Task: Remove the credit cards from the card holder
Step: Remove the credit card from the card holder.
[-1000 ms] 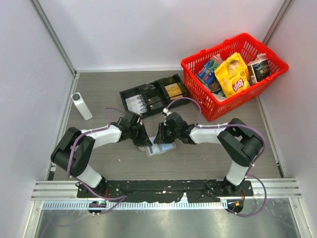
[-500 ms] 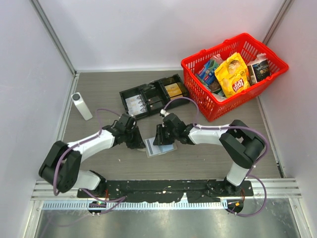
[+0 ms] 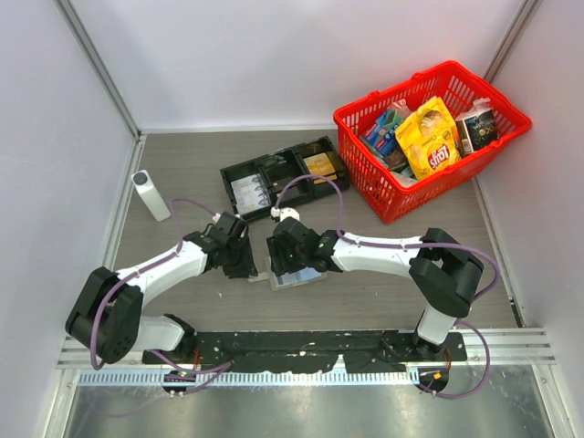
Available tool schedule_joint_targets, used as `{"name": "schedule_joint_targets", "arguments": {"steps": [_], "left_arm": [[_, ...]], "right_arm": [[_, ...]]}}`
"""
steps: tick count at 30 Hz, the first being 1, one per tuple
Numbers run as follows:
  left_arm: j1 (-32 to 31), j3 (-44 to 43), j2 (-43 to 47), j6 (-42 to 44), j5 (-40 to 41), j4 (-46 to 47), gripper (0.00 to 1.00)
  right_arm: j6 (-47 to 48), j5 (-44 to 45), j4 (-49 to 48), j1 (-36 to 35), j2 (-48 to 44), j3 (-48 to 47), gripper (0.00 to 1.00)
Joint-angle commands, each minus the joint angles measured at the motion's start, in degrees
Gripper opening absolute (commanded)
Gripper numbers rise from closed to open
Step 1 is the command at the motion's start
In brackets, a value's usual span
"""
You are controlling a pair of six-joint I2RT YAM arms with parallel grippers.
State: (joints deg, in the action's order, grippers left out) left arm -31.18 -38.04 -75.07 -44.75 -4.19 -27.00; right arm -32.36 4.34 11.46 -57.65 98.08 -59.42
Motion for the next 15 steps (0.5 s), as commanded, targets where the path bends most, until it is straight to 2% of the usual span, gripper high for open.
{"name": "schedule_joint_targets", "arguments": {"steps": [1,6,15], "left_arm": [[-0.02,1.21,-0.69,1.42,1.28,0.11,0.33],[-0.11,3.67,-0.61,1.25,1.46,1.86,0.32],[-0.02,6.31,-2.27,0.72,0.93,4.85,0.18]], "right_arm": [[2.47,7.17,4.08,-2.37,0.88,-5.08,0.56],[3.62,10.42,7.43,-5.46,3.43,-8.43,0.61],[1.95,13.67,8.31,-6.86,6.77,-8.34,0.64]]}}
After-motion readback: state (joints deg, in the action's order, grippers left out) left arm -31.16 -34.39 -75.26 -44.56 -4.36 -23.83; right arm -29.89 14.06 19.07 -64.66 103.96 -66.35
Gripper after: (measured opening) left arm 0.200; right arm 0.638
